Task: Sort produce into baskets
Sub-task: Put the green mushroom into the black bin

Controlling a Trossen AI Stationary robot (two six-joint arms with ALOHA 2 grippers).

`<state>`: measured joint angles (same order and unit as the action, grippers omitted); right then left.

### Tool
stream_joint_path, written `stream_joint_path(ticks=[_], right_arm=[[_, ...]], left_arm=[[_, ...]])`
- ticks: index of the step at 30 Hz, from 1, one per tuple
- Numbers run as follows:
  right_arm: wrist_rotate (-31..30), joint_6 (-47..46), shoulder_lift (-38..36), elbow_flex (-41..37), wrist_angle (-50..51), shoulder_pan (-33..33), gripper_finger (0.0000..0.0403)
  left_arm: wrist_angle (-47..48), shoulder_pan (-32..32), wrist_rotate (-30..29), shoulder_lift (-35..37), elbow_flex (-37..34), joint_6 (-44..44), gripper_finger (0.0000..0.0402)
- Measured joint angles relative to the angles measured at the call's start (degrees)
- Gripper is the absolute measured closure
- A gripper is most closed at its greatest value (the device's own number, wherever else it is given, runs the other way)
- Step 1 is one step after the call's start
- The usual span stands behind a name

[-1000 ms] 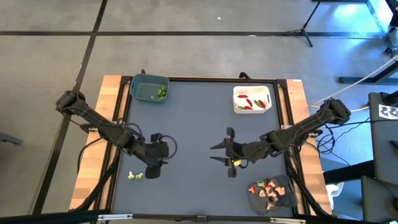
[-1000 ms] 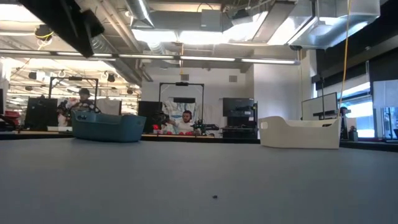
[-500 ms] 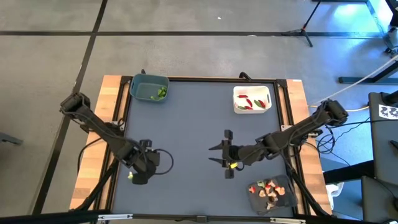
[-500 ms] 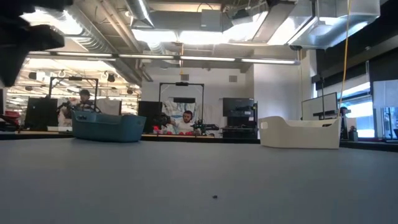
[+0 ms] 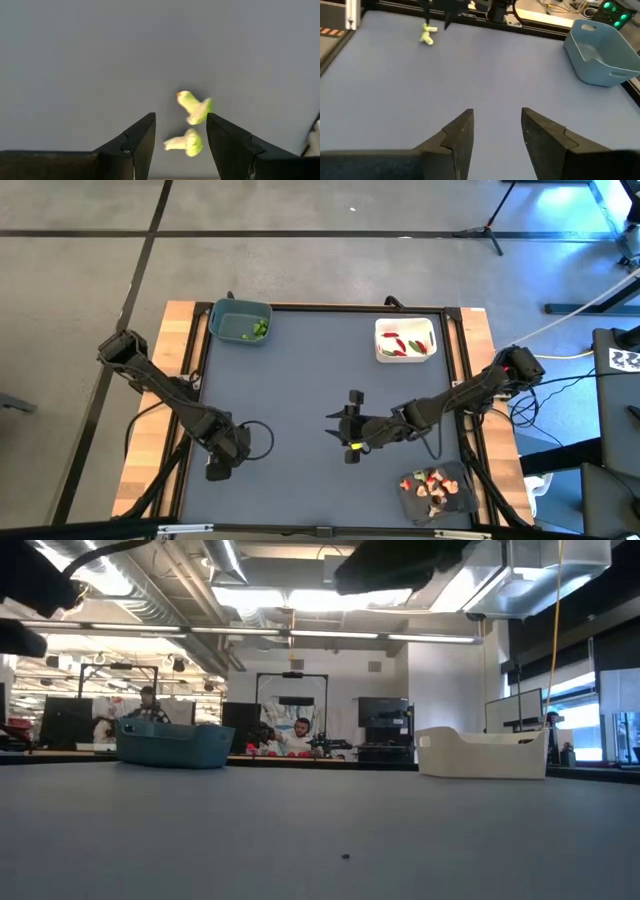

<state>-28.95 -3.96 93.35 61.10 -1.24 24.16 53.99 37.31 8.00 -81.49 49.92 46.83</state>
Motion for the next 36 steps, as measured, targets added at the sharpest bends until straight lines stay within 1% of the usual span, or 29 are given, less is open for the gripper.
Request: stream_joint_path(ticks=[6, 9, 13, 19, 23, 28, 32, 36], right_arm=[[0.3, -0.1, 3.5, 0.0, -1.1, -0.2, 0.0237], [2.1, 0.0, 4.6, 0.0, -0.6, -0.2, 0.0237], [3.2, 0.0, 4.9, 0.0, -0.7, -0.2, 0.0237], [3.2, 0.0, 4.9, 0.0, -0.9, -0.2, 0.0237], [3.2, -0.1, 4.9, 0.0, -0.9, -0.2, 0.0237], [3.3, -1.4, 4.9, 0.0, -0.9, -0.2, 0.0237], [3.5, -3.2, 4.9, 0.0, -0.9, -0.2, 0.0237], [4.1, -3.6, 4.9, 0.0, -0.9, -0.2, 0.0237]], left_arm=[[-4.3, 1.7, 0.1, 0.0, -1.1, 2.6, 0.0231], [-8.2, 1.9, 0.1, 0.0, -3.1, 3.1, 0.0231], [-12.4, 2.2, 0.4, 0.0, -5.5, 8.6, 0.0231], [-13.6, 3.5, 6.3, 0.0, -5.9, 9.5, 0.0231], [-15.1, 5.1, 7.7, 0.0, -5.9, 12.1, 0.0231], [-15.7, 7.4, 7.7, 0.0, -5.9, 14.8, 0.0231], [-16.0, 9.1, 4.7, 0.0, -5.9, 15.9, 0.0231], [-15.5, 10.1, 4.2, 0.0, -7.0, 16.1, 0.0231]])
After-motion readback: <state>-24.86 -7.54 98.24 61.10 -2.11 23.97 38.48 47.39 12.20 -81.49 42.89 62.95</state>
